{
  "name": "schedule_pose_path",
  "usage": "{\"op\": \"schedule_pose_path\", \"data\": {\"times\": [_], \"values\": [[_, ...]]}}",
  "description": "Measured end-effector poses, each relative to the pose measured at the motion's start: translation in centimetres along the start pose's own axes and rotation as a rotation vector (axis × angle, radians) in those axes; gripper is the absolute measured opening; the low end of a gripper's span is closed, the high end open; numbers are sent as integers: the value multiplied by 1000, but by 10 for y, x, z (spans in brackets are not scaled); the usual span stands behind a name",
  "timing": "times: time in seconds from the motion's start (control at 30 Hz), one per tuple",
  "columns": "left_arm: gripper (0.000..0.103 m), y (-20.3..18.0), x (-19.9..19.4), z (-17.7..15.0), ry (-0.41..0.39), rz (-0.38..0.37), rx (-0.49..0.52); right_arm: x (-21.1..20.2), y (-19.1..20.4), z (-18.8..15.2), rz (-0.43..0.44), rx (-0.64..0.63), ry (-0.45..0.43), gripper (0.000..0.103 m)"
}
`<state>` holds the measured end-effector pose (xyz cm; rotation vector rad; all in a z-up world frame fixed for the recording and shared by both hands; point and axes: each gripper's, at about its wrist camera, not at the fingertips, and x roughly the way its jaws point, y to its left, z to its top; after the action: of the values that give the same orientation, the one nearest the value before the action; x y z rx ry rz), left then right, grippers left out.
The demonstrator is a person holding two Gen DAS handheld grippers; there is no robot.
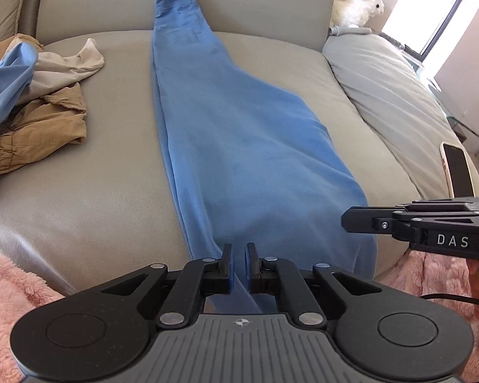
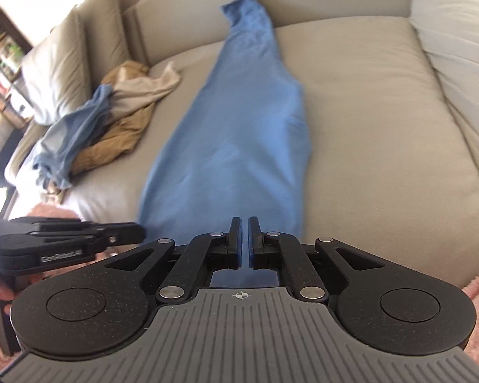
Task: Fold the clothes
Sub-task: 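Pinch the cuffs with both grippers and lift them toward the waistband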
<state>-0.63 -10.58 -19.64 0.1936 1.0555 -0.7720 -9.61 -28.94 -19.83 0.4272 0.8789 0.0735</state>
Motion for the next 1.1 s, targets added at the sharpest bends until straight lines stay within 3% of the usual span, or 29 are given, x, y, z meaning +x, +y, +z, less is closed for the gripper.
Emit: {"op": "schedule_pose_path", "data": {"times": [0.07,0.13,0.2,0.27,0.37,0.4,0.43,0.5,0.63,0.73,0.83,0.97,1.1], "values": [[5,3,6,-2,58,19,-6,10,13,-2,32,-64,54,8],[6,15,24,-3,164,102,-61,23,25,-8,25,-129,111,7],[6,28,38,-5,259,164,-119,35,26,-16,-100,-164,170,0],[5,40,46,-7,318,187,-168,34,15,-19,-109,-107,209,0],[6,33,29,-3,249,103,-138,23,6,-17,-100,-60,228,9],[6,25,19,-2,205,84,-97,18,5,-16,-86,-62,233,19],[6,20,12,-1,168,58,-74,12,4,-15,-74,-63,236,38],[6,13,0,0,92,-8,-40,-2,4,-16,-70,-70,235,50],[7,-2,-7,6,-13,-98,33,-12,-12,-21,-100,-38,260,52],[7,-10,4,9,-1,-119,39,-7,-30,-23,-86,29,281,52],[7,-12,11,13,4,-130,27,8,-42,-24,-37,72,284,52],[7,-14,11,16,-7,-119,14,28,-49,-27,99,96,305,53],[7,-16,11,15,-9,-102,16,39,-55,-29,135,113,317,51]]}}
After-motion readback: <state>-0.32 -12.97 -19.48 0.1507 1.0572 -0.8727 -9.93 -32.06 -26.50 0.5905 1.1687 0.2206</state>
